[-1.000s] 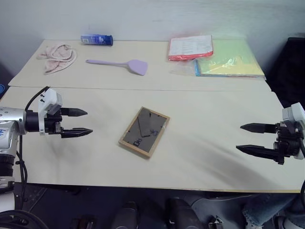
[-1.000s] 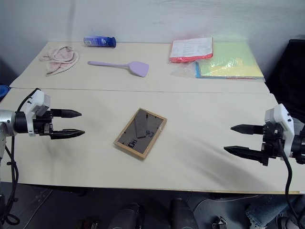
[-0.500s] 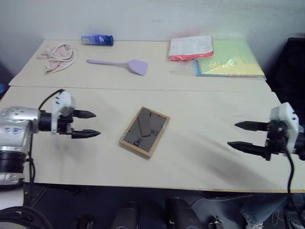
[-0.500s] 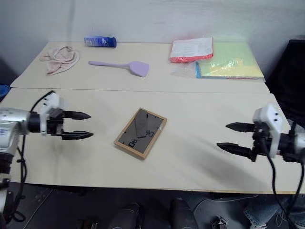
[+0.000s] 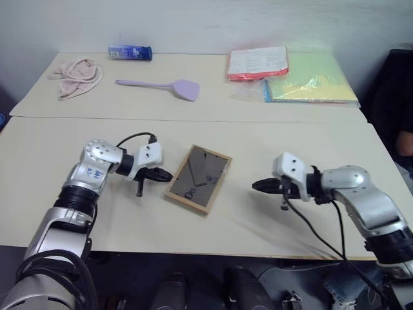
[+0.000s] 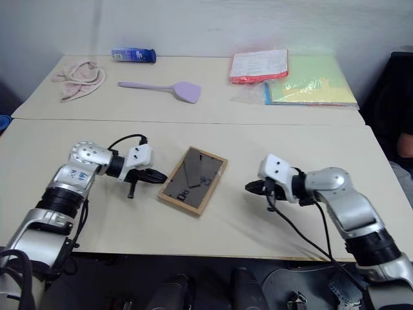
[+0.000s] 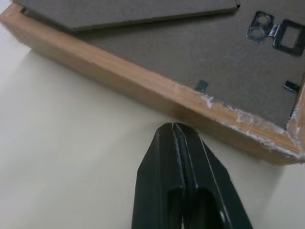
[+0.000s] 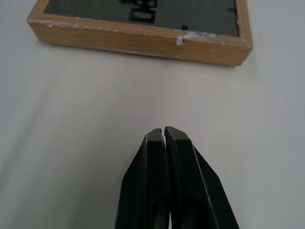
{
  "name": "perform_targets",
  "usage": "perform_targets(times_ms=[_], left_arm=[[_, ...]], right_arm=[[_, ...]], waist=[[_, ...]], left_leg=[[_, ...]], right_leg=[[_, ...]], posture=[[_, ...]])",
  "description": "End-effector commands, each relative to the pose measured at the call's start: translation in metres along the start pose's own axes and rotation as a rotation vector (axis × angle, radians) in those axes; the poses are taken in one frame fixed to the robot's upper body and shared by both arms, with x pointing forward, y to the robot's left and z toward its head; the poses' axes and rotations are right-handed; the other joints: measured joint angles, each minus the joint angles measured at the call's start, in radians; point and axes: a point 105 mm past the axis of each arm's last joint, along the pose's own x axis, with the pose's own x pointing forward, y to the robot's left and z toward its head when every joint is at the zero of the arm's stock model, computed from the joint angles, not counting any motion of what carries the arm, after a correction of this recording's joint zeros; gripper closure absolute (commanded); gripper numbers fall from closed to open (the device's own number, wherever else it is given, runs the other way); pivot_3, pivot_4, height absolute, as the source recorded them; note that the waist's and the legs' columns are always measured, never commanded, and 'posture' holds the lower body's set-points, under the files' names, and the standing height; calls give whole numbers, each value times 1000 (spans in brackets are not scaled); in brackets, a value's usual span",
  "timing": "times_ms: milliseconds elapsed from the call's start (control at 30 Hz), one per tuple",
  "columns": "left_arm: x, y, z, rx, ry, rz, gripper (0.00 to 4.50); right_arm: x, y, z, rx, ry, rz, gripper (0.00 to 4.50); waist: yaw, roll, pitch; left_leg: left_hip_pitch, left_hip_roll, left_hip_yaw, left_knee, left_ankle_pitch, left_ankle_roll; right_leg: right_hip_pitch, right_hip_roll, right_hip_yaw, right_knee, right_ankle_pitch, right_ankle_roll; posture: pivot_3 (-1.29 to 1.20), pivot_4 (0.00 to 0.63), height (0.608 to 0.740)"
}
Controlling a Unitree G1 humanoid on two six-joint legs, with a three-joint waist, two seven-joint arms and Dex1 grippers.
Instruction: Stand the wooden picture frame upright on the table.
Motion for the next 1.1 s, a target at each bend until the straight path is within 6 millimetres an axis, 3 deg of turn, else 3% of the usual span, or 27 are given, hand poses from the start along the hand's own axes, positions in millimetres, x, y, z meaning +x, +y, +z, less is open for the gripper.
perform_targets(times_ms=[33,133,300,433,567,800,833,967,1100], left_arm=[[8,-14,19,-6,-75,-74,4485],[15,-28,24,-49,-103,-96,4485],[9,-41,12,-348,-134,-73,4485],[1,-50,-3,-701,-110,-73,3560],[0,-57,6,-1003,-158,-167,2311],[24,-63,5,-1160,-82,-181,204],[27,-66,7,-1159,-73,-199,23],[44,-73,22,-1166,-97,-274,23],[61,-71,32,-1181,-124,-286,23]], right_arm=[[5,-10,3,-55,17,-59,4500],[8,-7,2,-72,22,-39,4500],[7,7,-4,-124,46,5,4500],[9,14,-4,-174,53,26,4500],[18,24,-5,-237,65,67,4500],[36,33,-10,-308,83,93,4500],[38,34,-10,-315,83,96,4500],[47,33,-5,-309,58,85,4500],[48,32,-6,-298,55,71,4500]], waist=[[0,0,0],[0,0,0],[-2,0,0],[-7,0,0],[-7,0,0],[-6,-1,-5],[-5,-1,-8],[-5,-2,-11],[2,-3,-15]], left_leg=[[0,0,0,0,0,0],[-1,0,-1,0,0,0],[0,0,-1,0,0,0],[1,0,-1,0,0,1],[2,0,-2,0,-2,4],[4,0,-3,0,1,-1],[5,0,-2,0,1,-1],[23,0,-3,-5,-3,3],[22,-1,-5,-4,-3,2]], right_leg=[[0,0,0,1,0,0],[0,-1,0,0,0,0],[0,0,0,2,0,0],[1,0,0,2,0,0],[2,0,-1,3,0,0],[4,0,-1,2,0,0],[5,0,-1,1,0,0],[22,0,-1,-5,-1,-1],[22,-1,-2,-5,-1,-1]], posture=[[0,150,740],[0,150,740],[0,150,740],[0,150,740],[0,150,740],[0,150,740],[0,150,740],[0,150,740],[0,150,740]])
